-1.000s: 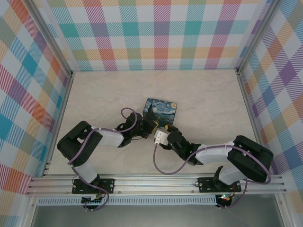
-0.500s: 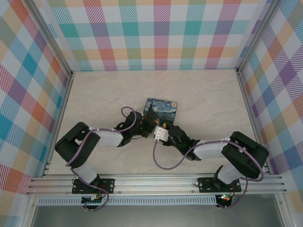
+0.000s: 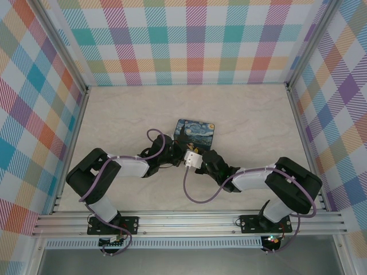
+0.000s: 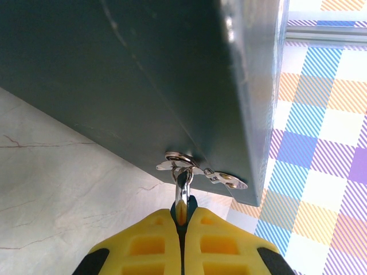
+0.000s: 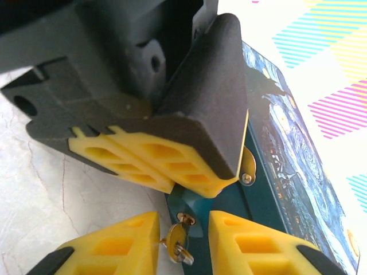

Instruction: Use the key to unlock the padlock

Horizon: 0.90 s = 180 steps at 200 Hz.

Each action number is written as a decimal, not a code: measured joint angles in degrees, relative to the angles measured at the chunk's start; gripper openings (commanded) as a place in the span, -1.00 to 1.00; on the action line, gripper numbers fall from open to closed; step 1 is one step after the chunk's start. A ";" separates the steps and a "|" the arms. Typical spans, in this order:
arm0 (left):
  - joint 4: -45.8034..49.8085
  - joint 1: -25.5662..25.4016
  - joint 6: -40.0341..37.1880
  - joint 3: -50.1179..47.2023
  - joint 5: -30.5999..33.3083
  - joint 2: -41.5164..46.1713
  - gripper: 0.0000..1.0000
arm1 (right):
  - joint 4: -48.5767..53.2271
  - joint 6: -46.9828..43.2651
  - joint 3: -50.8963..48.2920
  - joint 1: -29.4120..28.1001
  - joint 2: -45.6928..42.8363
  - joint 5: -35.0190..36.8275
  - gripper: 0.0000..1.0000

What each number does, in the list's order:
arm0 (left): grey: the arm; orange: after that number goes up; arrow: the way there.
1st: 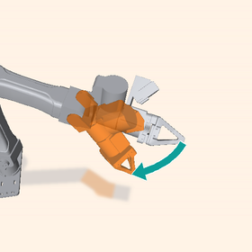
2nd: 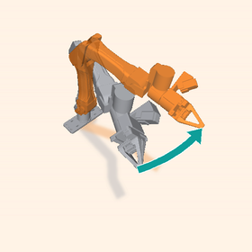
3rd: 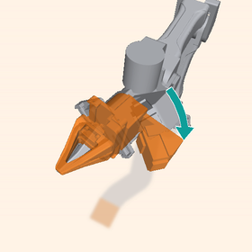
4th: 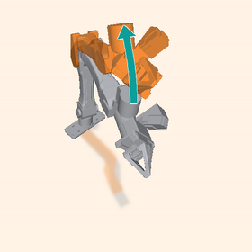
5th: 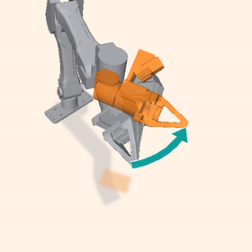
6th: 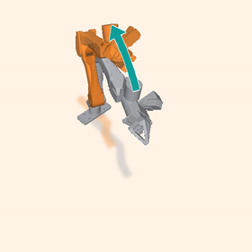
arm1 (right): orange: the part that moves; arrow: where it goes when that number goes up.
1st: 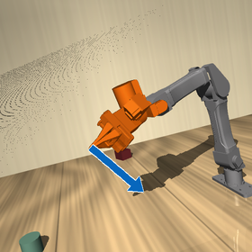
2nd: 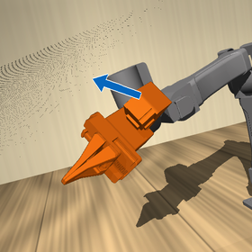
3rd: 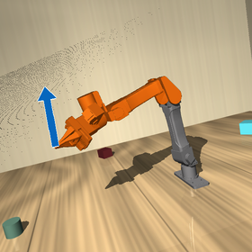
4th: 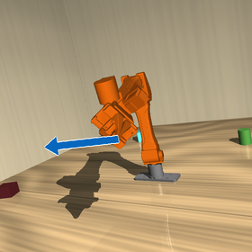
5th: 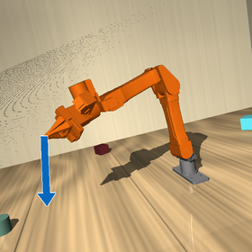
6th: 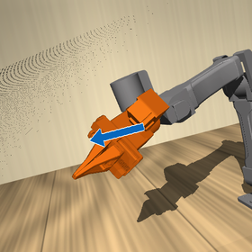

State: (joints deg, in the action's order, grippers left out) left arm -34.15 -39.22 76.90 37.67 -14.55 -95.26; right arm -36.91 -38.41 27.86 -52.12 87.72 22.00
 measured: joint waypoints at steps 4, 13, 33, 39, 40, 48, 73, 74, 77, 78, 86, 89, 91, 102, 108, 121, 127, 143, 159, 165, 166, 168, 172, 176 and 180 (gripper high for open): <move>0.00 0.00 0.00 0.00 0.00 0.00 -0.93 | 0.00 0.00 0.04 0.04 0.00 0.00 -0.53; 0.00 0.00 0.00 0.00 0.02 0.00 -0.93 | -0.04 0.11 0.09 0.09 0.00 0.04 -0.58; 0.02 0.04 0.02 0.02 0.17 0.04 -0.93 | -0.11 0.20 0.31 0.33 0.31 0.07 -0.67; 0.00 0.04 0.04 0.02 0.24 0.04 -0.92 | -0.11 0.20 0.46 0.35 0.50 0.09 -0.70; 0.00 0.04 0.04 0.02 0.26 0.04 -0.92 | -0.11 0.20 0.48 0.35 0.52 0.09 -0.71; 0.00 0.22 0.04 0.02 0.26 0.09 -0.93 | -0.15 0.17 0.68 0.35 0.76 0.20 -0.74; 0.00 0.37 0.22 0.02 0.35 0.11 -0.93 | -0.39 0.20 0.83 0.35 1.01 0.46 -0.84; 0.00 0.37 0.22 0.02 0.35 0.11 -0.93 | -0.39 0.17 0.83 0.35 1.01 0.46 -0.85; 0.00 0.37 0.22 0.02 0.37 0.11 -0.92 | -0.42 0.22 0.83 0.35 1.01 0.46 -0.87; 0.00 0.37 0.22 0.02 0.39 0.11 -0.92 | -0.42 0.24 0.83 0.35 1.01 0.44 -0.88; -0.15 0.37 0.17 0.09 0.33 0.15 -0.93 | -0.37 0.20 0.85 0.28 1.09 0.42 -0.93; -0.09 0.37 0.20 0.11 0.39 0.20 -0.93 | -0.42 0.20 0.85 0.31 1.09 0.46 -0.96; -0.11 0.37 0.17 0.11 0.44 0.22 -0.93 | -0.48 0.22 0.85 0.31 1.09 0.44 -0.98; -0.09 0.37 0.20 0.11 0.50 0.28 -0.92 | -0.57 0.22 0.87 0.33 1.09 0.46 -1.00; -0.07 0.37 0.20 0.11 0.52 0.31 -0.93 | -0.57 0.24 0.85 0.33 1.09 0.46 -1.00; -0.07 0.37 0.20 0.11 0.52 0.31 -0.92 | -0.48 0.52 0.90 0.35 1.09 0.46 -1.00; -0.07 0.37 0.20 0.11 0.55 0.31 -0.92 | -0.22 0.83 1.01 0.35 1.07 0.44 -1.00; -0.07 0.37 0.20 0.11 0.68 0.31 -0.92 | 1.44 2.01 1.81 0.35 0.92 0.44 -1.00; -0.07 0.42 0.20 0.11 0.74 0.50 -0.92 | 4.02 3.67 3.02 0.35 0.44 0.46 -1.00; -0.09 0.42 0.20 0.11 0.74 0.63 -0.92 | 5.09 4.37 3.50 0.35 0.15 0.46 -1.00; -0.09 0.42 0.20 0.11 0.74 0.63 -0.92 | 5.18 4.44 3.56 0.35 0.13 0.48 -1.00; -0.13 0.42 0.20 0.11 0.76 0.63 -0.92 | 5.51 4.66 3.74 0.35 0.02 0.48 -1.00; -0.26 0.42 0.20 0.11 0.74 0.74 -0.92 | 6.32 5.29 4.09 0.35 -0.20 0.50 -1.00; -0.31 0.44 0.20 0.11 0.79 0.83 -0.92 | 6.99 5.86 4.39 0.35 -0.42 0.55 -1.00; -0.35 0.48 0.20 0.11 0.76 0.92 -0.92 | 7.78 6.47 4.72 0.35 -0.63 0.63 -1.00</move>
State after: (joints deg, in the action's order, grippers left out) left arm -34.50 -38.74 77.10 37.78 -13.78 -94.35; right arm -29.12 -31.94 32.58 -51.77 87.09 22.63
